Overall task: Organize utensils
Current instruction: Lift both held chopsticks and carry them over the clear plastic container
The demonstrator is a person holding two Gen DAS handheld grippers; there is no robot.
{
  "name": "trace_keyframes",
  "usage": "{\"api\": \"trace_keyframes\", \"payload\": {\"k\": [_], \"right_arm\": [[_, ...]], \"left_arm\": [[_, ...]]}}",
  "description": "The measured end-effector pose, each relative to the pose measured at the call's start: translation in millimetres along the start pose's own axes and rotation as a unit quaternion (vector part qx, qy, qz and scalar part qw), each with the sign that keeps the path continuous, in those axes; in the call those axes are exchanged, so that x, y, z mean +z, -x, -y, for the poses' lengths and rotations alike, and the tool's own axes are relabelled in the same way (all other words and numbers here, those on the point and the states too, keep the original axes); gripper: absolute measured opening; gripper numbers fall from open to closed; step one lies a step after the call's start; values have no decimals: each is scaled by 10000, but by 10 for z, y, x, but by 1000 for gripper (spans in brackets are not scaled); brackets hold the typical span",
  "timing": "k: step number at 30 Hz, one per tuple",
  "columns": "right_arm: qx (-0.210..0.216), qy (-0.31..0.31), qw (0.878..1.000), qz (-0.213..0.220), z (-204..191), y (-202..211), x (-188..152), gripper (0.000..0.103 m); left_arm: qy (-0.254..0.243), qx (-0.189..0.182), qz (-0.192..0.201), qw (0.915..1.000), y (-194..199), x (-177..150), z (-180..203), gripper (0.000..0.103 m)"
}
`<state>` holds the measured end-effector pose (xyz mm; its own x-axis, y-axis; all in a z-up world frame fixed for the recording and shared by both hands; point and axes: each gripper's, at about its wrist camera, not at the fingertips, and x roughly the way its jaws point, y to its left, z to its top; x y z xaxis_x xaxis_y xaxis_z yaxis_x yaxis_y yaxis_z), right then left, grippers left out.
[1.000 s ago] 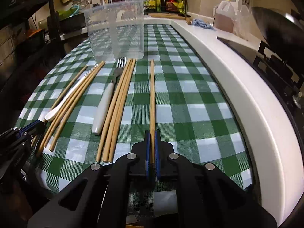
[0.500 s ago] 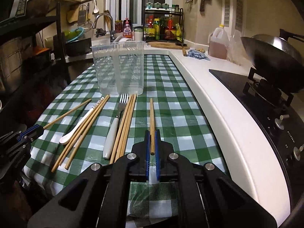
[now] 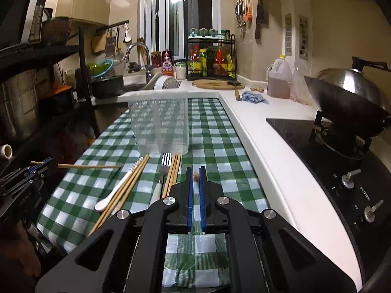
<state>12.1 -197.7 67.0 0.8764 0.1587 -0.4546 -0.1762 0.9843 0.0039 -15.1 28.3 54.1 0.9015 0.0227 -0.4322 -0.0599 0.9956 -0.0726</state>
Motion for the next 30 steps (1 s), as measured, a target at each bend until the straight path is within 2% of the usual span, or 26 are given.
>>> {"api": "trace_keyframes", "payload": {"k": [9, 22, 26, 30], "right_arm": [[89, -233, 9992, 320, 68, 61, 541, 5], [306, -408, 9978, 418, 47, -115, 1200, 5], [346, -351, 9979, 414, 68, -115, 1481, 5], [478, -397, 9970, 465, 121, -122, 1836, 5]], "left_arm": [[192, -97, 9, 9998, -34, 414, -134, 6], [437, -377, -131, 9982, -307, 1137, -333, 6], [506, -395, -102, 9979, -372, 1497, -409, 6], [588, -425, 122, 9973, -398, 1901, -478, 6]]}}
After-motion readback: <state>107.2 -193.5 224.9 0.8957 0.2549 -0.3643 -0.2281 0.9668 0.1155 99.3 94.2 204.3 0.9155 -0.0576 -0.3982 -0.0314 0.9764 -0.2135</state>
